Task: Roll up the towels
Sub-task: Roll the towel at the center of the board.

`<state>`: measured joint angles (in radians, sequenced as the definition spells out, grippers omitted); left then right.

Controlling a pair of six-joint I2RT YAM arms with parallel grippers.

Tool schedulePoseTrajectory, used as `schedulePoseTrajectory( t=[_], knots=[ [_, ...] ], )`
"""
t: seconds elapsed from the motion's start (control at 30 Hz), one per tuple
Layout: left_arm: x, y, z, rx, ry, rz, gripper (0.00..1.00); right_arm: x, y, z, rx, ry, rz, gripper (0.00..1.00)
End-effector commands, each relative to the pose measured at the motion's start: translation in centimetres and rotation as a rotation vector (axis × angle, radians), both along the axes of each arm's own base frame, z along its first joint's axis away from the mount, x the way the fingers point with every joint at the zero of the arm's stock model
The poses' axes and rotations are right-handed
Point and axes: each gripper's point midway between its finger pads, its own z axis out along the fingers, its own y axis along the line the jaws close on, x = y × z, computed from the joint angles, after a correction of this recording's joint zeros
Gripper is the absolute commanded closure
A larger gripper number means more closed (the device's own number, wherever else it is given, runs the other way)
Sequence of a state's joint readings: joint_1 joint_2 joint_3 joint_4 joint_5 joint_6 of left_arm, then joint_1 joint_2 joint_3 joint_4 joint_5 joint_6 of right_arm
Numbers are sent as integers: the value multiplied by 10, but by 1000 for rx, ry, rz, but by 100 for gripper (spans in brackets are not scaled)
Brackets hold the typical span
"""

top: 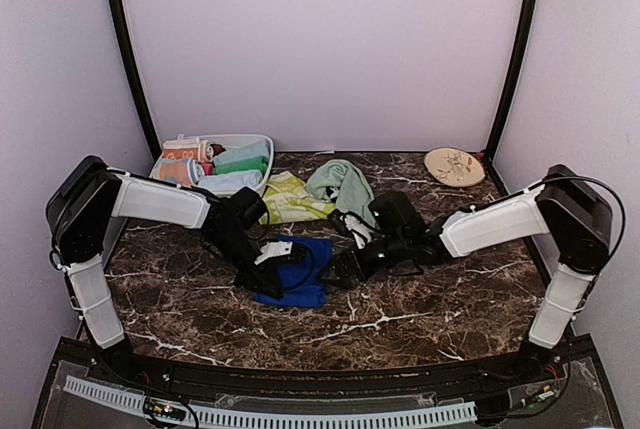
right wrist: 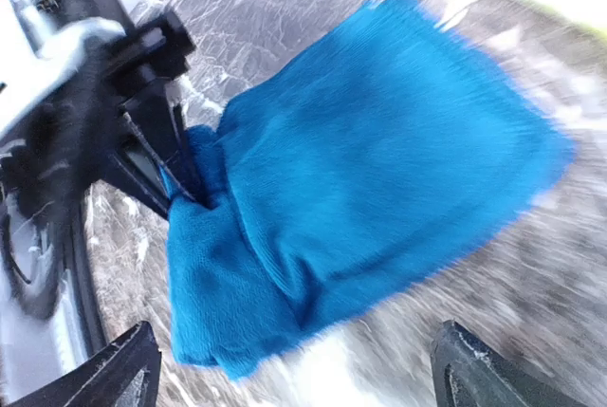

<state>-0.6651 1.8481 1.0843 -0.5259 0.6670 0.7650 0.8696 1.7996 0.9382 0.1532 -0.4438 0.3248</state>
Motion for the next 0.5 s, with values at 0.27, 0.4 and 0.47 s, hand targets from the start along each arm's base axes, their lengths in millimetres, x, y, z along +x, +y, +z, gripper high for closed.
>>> schedulePoseTrajectory(
  t=[0.27,0.4,0.47],
  knots=[
    [-70,32,0,123,307,-66,100,42,-104,108,205,-459,-531,0],
    [-66,30,-10,157,346,-51,100,11,-84,98,180,-517,-335,0],
    [-63,28,-12,173,365,-43,100,4,-81,94,152,-517,-329,0]
  ],
)
